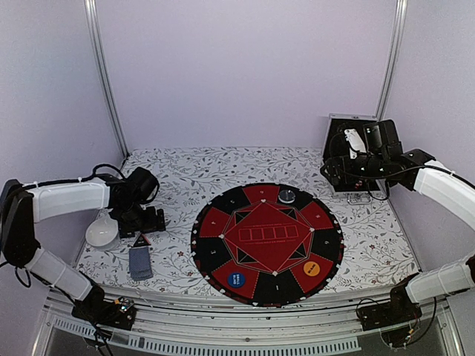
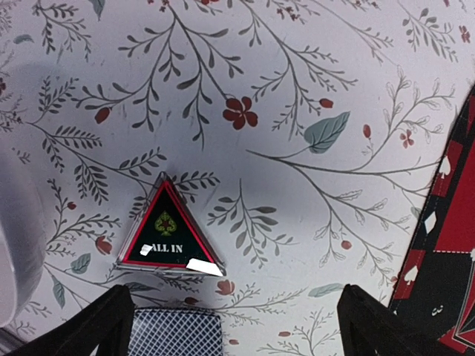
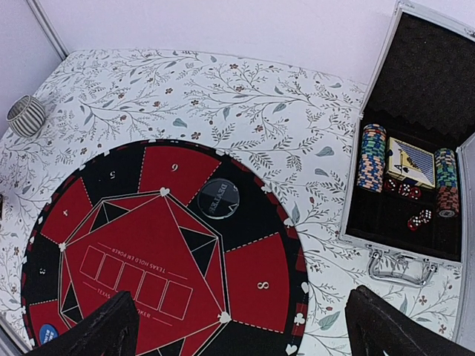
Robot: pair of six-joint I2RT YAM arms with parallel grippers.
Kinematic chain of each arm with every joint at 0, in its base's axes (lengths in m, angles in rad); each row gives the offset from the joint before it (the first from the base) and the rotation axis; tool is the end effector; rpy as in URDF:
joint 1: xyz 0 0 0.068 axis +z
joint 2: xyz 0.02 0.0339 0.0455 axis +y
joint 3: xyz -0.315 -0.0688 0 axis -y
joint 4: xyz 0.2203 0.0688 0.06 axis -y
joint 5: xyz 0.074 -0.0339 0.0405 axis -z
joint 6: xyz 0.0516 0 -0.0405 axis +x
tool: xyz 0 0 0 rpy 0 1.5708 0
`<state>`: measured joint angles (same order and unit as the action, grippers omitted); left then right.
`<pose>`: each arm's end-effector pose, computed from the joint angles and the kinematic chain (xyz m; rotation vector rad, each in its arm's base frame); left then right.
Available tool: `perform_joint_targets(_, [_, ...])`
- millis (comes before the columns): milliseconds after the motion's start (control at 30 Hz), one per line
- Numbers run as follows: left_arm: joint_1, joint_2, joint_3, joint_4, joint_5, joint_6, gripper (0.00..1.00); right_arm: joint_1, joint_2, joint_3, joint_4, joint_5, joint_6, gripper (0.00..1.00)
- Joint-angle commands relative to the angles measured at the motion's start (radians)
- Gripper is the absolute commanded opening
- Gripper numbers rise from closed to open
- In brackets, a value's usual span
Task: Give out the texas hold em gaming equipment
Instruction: Pick up the pile of poker chips from the chip case.
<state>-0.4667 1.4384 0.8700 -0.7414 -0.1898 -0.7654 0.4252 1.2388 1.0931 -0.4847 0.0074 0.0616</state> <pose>0.2085 -0.0941 0.2373 -0.4544 2.7833 0.0052 0.2238 0.1009 0.3646 -0.3961 2.1780 0.2632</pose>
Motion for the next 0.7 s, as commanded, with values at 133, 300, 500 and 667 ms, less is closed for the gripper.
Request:
perform_joint_targets(133, [-0.041,-0.095,-0.041,-0.044,-0.094,-0.129,0.98,0.001,0.024,0.001,0.025,0.022,0.008,0.99])
perform_joint_targets(300, [-0.101,-0.123,-0.062,-0.079,-0.071,-0.172,0.98,0.001,0.036,0.008,0.025,0.008,0.018,0.99])
perform_joint_targets(500, [-0.105,-0.122,-0.062,-0.07,-0.097,-0.164,0.98,-0.036,0.074,0.029,0.029,0.016,0.014,0.99])
perform_joint_targets(667, [-0.105,-0.115,-0.058,-0.035,-0.098,-0.129,0.98,-0.267,0.173,0.099,0.057,-0.079,0.071,0.99])
